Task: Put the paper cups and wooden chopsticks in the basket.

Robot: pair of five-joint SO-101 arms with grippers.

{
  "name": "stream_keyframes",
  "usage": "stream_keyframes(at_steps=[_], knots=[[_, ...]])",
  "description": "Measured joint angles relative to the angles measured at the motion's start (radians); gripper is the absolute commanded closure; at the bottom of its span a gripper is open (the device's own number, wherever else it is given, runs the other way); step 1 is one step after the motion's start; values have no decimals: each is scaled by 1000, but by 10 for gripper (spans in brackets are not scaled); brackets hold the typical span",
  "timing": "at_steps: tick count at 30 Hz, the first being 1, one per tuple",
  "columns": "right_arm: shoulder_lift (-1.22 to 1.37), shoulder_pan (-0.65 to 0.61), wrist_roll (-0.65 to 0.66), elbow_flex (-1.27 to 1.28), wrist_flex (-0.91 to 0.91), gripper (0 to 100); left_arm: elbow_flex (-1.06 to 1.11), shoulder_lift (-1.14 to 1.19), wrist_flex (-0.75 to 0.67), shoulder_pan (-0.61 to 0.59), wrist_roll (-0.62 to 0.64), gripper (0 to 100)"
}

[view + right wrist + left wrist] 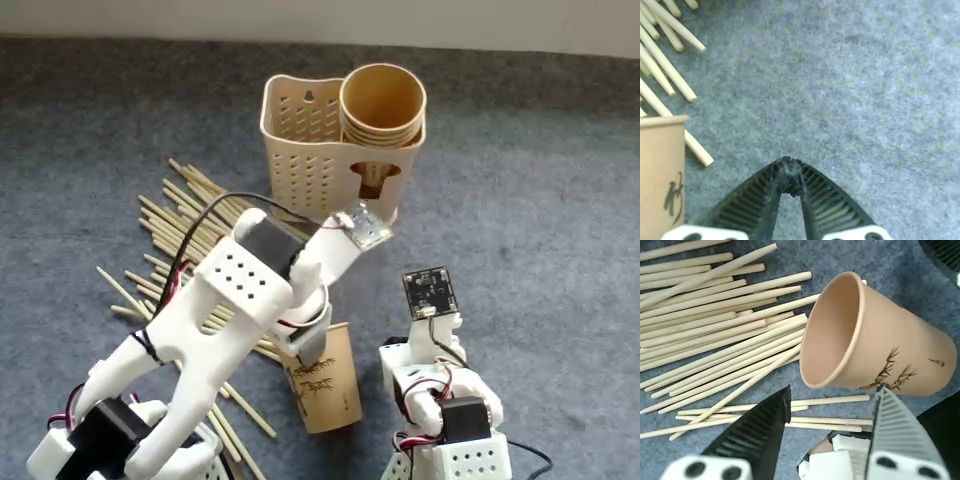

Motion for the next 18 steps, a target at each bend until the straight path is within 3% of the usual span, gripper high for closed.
stream_keyframes(at_steps=[9, 18], knots=[[0, 0, 0, 0, 0, 993, 137, -3, -127, 6, -23, 751], [0, 0, 0, 0, 0, 993, 163, -18, -127, 25, -55, 939]])
